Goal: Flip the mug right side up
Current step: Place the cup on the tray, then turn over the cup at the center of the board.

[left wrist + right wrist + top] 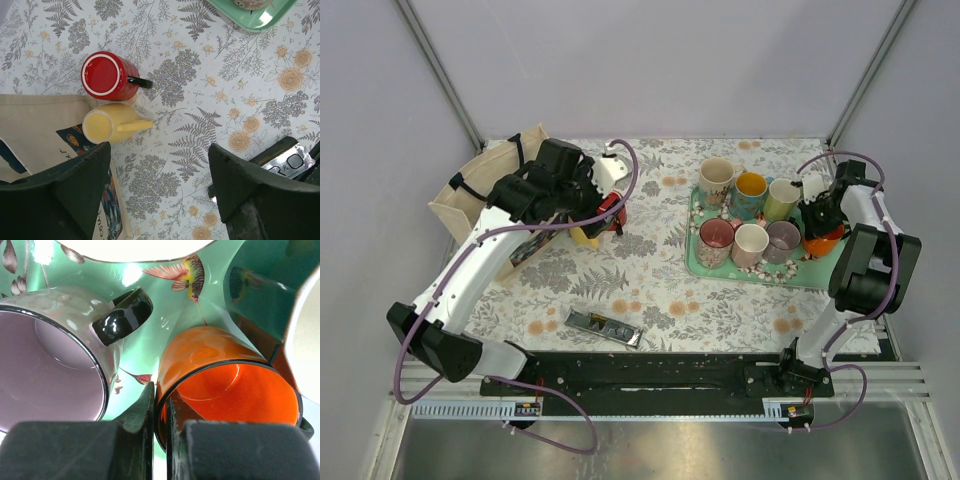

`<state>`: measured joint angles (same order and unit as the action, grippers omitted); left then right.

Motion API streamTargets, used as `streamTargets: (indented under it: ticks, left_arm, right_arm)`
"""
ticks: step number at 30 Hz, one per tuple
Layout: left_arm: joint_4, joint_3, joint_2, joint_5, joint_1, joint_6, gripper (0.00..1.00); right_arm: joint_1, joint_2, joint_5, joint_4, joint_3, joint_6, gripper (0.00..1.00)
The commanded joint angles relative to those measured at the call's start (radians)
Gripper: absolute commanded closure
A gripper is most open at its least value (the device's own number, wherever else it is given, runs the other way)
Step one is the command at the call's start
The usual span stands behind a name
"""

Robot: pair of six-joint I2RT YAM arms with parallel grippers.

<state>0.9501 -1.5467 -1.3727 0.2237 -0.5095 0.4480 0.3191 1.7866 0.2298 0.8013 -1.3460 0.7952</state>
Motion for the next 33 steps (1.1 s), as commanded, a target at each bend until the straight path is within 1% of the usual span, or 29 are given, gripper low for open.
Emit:
streamTargets:
  ticks: [1, 2, 5, 8, 10, 11, 13, 15, 18, 22, 26, 29, 33]
  left_arm:
    - [-0.005, -0.053, -0.014, -0.020, -0.004, -0.002, 0.18]
    - [-0.005, -0.053, -0.015, -0.018, -0.004, -0.002, 0.18]
    - [-0.008, -0.050, -0.025, -0.012, -0.004, -0.008, 0.18]
    - [-0.014, -0.050, -0.042, -0.009, -0.004, -0.023, 0.18]
    - [-0.039, -0.047, -0.057, -0.043, -0.004, -0.043, 0.18]
    - [-0.060, -0.041, -0.065, -0.084, -0.004, -0.054, 0.17]
    - [-0.092, -0.030, -0.087, -0.145, -0.004, -0.069, 0.16]
    - [-0.112, -0.027, -0.120, -0.204, -0.004, -0.089, 0.13]
    - [-0.152, -0.026, -0.181, -0.277, -0.001, -0.124, 0.12]
    - [-0.177, -0.068, -0.302, -0.337, 0.002, -0.189, 0.12]
    - [-0.171, -0.183, -0.445, -0.377, 0.006, -0.242, 0.11]
    - [-0.166, -0.282, -0.537, -0.377, 0.017, -0.262, 0.11]
    - [-0.134, -0.383, -0.655, -0.389, 0.032, -0.262, 0.11]
  right_arm:
    - [0.001, 0.003, 0.028, -0.039, -0.018, -0.010, 1.00]
    - [0.001, 0.005, 0.029, -0.036, -0.018, -0.008, 0.98]
    - [0.001, 0.008, 0.040, -0.019, -0.024, -0.010, 0.86]
    - [0.001, 0.007, 0.054, 0.013, -0.036, -0.019, 0.78]
    - [0.001, -0.006, 0.052, 0.036, -0.050, -0.033, 0.71]
    - [0.001, -0.021, 0.049, 0.047, -0.057, -0.039, 0.67]
    - [0.000, -0.059, 0.043, 0.070, -0.071, -0.051, 0.63]
    - [0.001, -0.117, 0.057, 0.087, -0.073, -0.066, 0.59]
    - [0.001, -0.199, 0.097, 0.099, -0.048, -0.099, 0.54]
    - [0.001, -0.285, 0.157, 0.108, -0.015, -0.178, 0.50]
    - [0.000, -0.343, 0.219, 0.107, -0.025, -0.284, 0.46]
    - [-0.003, -0.383, 0.247, 0.110, -0.048, -0.316, 0.44]
    - [-0.005, -0.431, 0.276, 0.113, -0.074, -0.329, 0.38]
